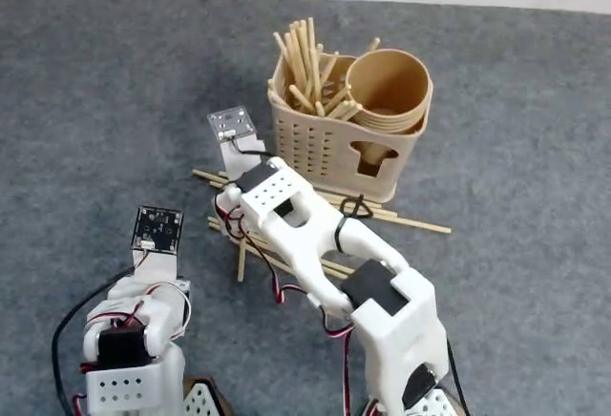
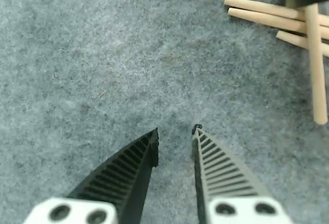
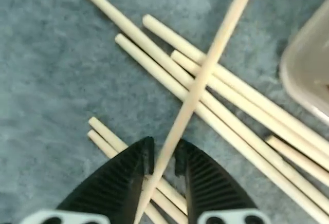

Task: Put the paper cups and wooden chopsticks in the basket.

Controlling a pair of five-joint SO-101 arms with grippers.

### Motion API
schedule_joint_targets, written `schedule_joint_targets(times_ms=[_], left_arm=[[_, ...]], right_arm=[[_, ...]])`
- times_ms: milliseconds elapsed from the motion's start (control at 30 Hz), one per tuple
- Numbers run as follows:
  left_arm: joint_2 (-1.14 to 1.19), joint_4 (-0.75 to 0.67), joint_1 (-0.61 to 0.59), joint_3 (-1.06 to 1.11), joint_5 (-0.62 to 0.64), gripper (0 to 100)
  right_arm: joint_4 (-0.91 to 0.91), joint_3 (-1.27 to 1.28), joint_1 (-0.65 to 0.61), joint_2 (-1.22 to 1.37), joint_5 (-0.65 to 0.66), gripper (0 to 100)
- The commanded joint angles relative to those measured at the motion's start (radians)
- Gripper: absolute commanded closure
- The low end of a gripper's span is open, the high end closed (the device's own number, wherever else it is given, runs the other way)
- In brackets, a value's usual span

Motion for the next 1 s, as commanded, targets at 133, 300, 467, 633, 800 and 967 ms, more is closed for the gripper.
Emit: schedule_joint_targets(times_ms=[133, 300, 467, 633, 800, 967], left_arm=[[0.001, 0.005, -0.005, 0.021, 0.006, 88], [0.001, 0.005, -0.005, 0.021, 0.006, 88], [0.001, 0.005, -0.005, 0.021, 0.006, 88], [0.001, 0.005, -0.005, 0.021, 0.006, 88], [0.001, 0.005, -0.005, 0.021, 0.006, 88], [0.001, 0.005, -0.005, 0.021, 0.006, 88]], right_arm=[[0.150, -0.124, 0.005, -0.105, 0.017, 99.3], [0.200, -0.073, 0.005, -0.228, 0.017, 99.3], [0.200, 0.051, 0.015, -0.398, 0.054, 99.3], [0.148, 0.219, 0.019, -0.622, 0.141, 99.3], [0.048, 0.398, 0.038, -0.843, 0.143, 99.3], [-0.028, 0.524, 0.042, -1.067, 0.143, 99.3]])
